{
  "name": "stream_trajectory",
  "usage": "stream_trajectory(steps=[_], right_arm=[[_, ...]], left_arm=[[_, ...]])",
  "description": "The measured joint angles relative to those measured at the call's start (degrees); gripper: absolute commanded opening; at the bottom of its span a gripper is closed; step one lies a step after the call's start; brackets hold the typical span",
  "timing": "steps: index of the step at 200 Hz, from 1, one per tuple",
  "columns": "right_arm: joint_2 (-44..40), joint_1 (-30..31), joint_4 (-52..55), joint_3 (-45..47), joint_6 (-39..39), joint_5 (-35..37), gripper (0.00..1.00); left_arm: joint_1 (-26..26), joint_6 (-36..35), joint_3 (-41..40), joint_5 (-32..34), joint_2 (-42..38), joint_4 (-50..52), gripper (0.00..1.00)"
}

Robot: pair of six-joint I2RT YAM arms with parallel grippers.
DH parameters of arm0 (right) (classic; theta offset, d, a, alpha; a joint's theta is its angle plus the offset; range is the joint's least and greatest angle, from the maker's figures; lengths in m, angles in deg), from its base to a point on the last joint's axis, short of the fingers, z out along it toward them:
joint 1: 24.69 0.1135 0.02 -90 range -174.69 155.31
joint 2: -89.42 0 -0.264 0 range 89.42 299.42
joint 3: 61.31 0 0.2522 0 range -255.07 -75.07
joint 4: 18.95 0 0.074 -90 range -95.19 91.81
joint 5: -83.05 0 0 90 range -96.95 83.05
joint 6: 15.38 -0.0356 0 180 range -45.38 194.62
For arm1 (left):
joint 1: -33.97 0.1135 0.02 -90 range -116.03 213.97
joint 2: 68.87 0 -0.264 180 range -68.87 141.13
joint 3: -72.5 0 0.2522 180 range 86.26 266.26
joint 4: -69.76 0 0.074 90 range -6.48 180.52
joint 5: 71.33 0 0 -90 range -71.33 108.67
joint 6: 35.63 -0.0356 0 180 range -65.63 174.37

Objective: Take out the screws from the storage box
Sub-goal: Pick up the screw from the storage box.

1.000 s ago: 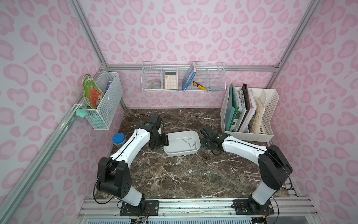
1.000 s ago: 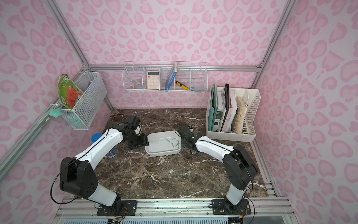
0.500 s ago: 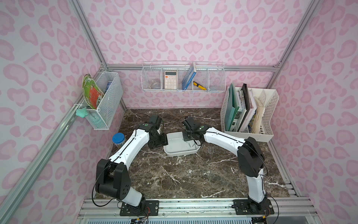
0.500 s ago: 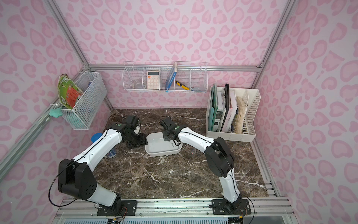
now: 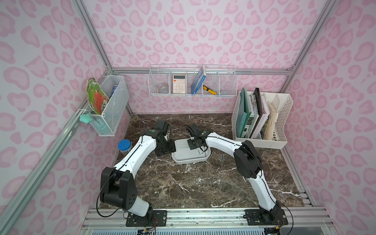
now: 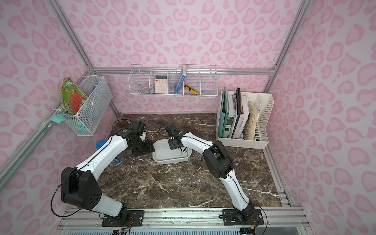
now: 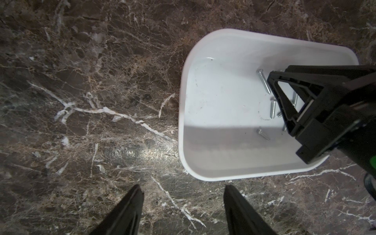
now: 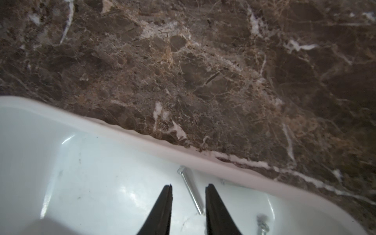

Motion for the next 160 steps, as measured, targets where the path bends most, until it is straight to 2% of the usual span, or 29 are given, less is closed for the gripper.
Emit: stream_trajectory(steps=[84,130,160], right_arm=[[4.0,-0.1,2.2,-2.5,1.0,-0.5,0.20],[5.0,0.3,1.4,-3.4,0.2,0.3,0.07],[4.7,0.3,1.3,-3.8,-0.9,0.5,0.04]], left_arm=[[0.5,0.0,0.0,-0.5,0.2,0.0,0.68],[0.5,0.0,0.0,-1.0,0.3,0.0,0.68],[0.6,0.0,0.0,-1.0,0.7,0.0,0.68]])
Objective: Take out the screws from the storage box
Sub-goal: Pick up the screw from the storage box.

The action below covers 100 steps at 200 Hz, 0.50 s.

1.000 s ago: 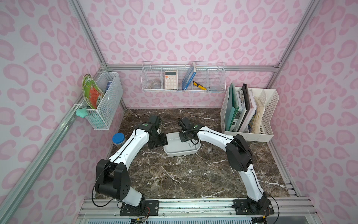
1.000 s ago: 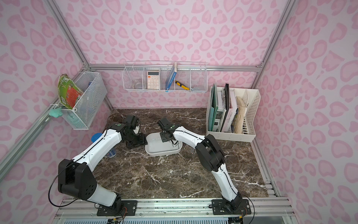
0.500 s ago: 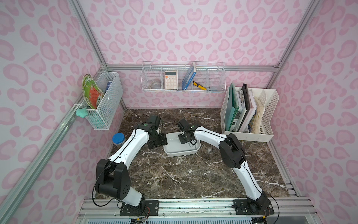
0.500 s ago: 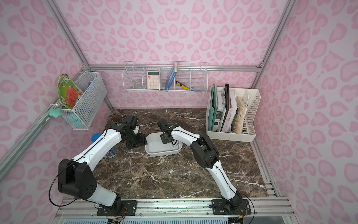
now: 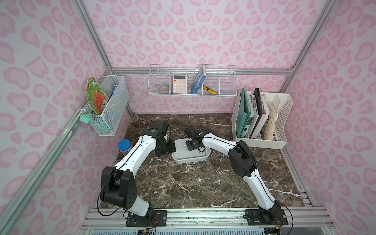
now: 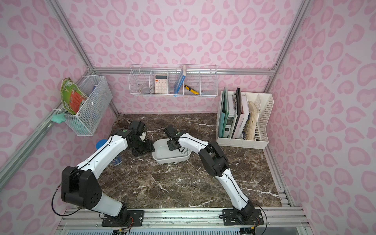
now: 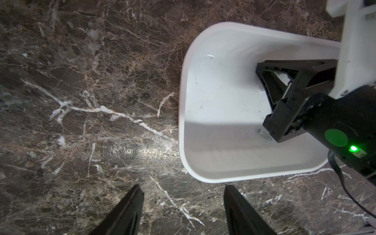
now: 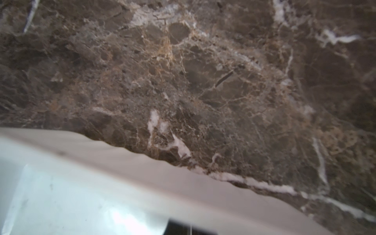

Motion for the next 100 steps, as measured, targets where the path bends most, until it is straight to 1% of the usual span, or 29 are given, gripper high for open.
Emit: stream_trajectory(steps=[33,65,85,100], right_arm=[[-3.3,0.1,2.9,0.5,-1.2,-0.4,0.04],[-9.9,0.5,0.9,2.2,-2.9,-0.7,0.04],[-13.6,0.6,-1.5,6.0,-4.2,-1.6,0.04],[-16.9,0.5,-3.4,11.0,-5.7,-2.0,0.04]], left_arm=[[0.0,0.0,0.0,0.0,0.2,0.0,0.67],[0.0,0.0,0.0,0.0,0.2,0.0,0.68],[0.0,0.0,0.0,0.1,0.2,0.0,0.67],[0.0,0.0,0.0,0.2,0.2,0.0,0.67]])
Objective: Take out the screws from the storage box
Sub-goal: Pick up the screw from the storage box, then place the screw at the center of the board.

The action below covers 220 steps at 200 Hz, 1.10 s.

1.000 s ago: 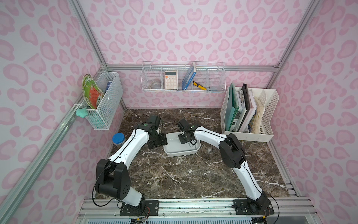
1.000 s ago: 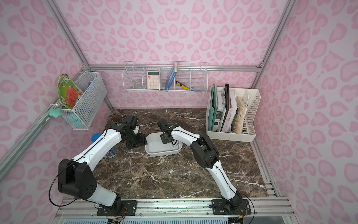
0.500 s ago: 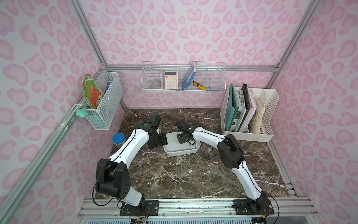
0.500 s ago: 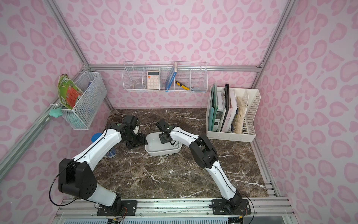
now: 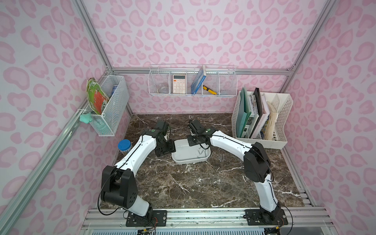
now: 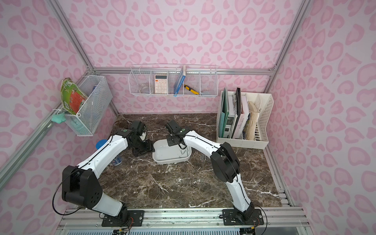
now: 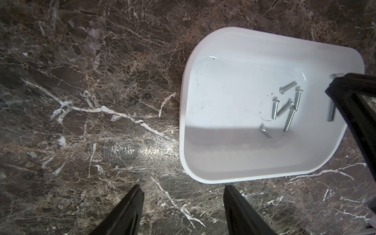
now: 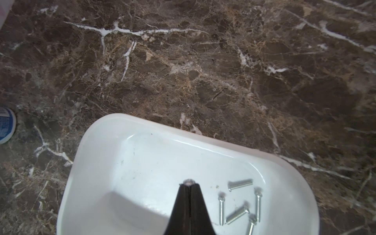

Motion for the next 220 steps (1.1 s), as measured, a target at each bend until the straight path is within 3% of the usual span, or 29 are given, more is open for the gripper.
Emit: stream_trajectory(steps=[64,105,220], right_arm=[[-22.0,-4.6,-6.9,26.8,-9.2,6.4,0.04],[-32.4,-6.6,-8.2,38.8,-12.8,10.8,0.05],[-20.7,-3.6,-12.0,41.6,-18.0,6.8,0.09]], left_arm=[[0.0,0.0,0.0,0.6,-0.2,0.0,0.67],[0.0,0.0,0.0,0.6,-0.2,0.0,0.67],[0.0,0.0,0.0,0.9,-0.4,0.0,0.67]])
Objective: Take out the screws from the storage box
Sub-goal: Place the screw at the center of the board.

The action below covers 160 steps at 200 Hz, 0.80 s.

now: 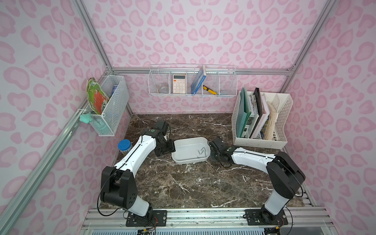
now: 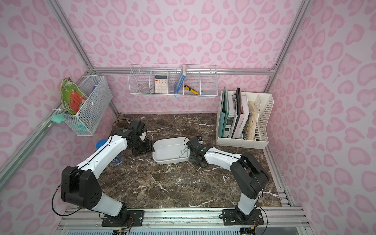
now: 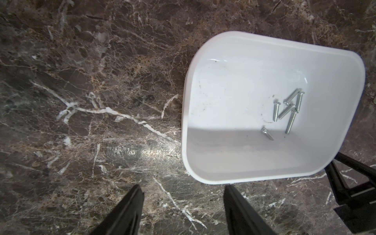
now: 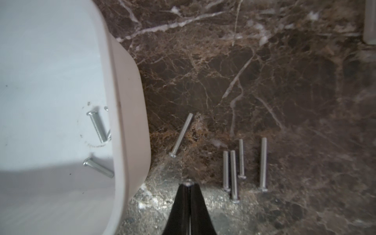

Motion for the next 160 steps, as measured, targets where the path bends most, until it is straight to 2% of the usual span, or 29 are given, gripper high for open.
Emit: stream_trajectory(steps=[58,111,160], right_arm=[[3.0,-0.9,0.0,0.2,-2.0,0.9,0.11],[3.4,-1.5,0.4,-0.8,-3.1,1.9,0.25],[-0.9,-1.4,2.6,-3.8,-3.3,3.7,0.26]], left_arm=[[0.0,0.0,0.0,0.0,0.0,0.0,0.68],[0.0,0.0,0.0,0.0,-0.3,0.0,0.67],[0.0,0.0,0.0,0.0,-0.9,0.0,0.67]])
